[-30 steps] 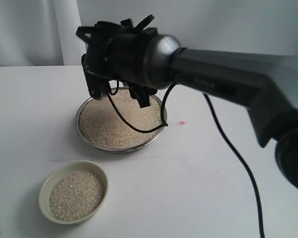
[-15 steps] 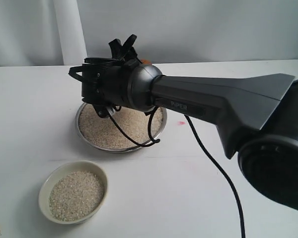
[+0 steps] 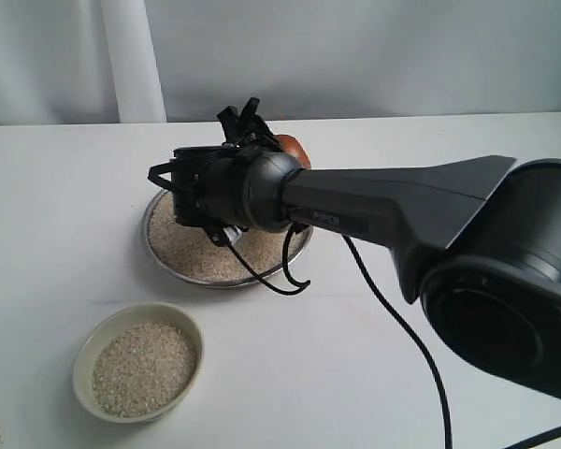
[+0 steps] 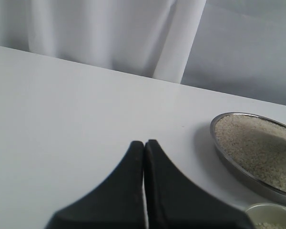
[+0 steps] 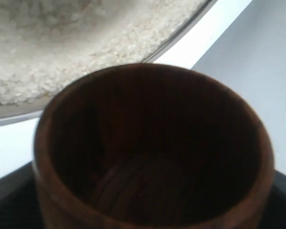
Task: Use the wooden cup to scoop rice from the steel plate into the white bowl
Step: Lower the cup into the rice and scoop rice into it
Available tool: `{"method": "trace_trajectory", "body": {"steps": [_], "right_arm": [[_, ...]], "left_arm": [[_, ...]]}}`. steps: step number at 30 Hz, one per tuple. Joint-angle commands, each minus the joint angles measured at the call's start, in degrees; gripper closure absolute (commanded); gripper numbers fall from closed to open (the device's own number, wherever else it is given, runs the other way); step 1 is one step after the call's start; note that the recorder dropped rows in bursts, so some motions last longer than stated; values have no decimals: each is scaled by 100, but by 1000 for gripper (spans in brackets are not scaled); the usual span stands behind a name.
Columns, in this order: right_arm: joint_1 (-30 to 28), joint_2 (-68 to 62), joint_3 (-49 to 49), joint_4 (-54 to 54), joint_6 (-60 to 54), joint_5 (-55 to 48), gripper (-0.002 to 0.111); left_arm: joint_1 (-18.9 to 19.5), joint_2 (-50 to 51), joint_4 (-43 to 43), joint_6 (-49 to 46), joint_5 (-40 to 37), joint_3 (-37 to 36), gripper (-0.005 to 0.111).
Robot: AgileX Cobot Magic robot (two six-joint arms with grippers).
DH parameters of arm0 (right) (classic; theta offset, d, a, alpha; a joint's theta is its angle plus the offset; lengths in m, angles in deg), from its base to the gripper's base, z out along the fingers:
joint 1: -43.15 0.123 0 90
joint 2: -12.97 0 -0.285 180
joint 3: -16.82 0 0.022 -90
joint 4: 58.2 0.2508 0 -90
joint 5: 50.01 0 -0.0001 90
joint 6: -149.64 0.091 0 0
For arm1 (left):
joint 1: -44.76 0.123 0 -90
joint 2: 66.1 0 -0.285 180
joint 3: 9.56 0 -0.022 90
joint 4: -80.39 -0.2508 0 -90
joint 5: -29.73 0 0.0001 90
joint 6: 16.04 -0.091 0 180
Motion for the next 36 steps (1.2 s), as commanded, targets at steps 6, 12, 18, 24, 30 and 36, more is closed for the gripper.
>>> {"method": "trace_trajectory", "body": {"steps": [6,12,18,24,30,36], "right_arm": [[-95,-5,310,-596,66,-72,108],[-95,-377,310,-846,189,-74,108],[-95,-485,310,-1018,480,-37,108],[-85,-485,310,-811,480,83,108],[-33,-485,310,-743,480,186,108],[124,-485,310,-680,480,374,108]], "left_arm": [[-17,1,22,7,38,-11,107],[-17,1,22,7,38,-11,107],[-17,1,22,7,38,-11,107],[-17,1,22,7,38,-11,107],[-17,1,22,7,38,-11,107],[-17,1,22,7,38,-11,107]]}}
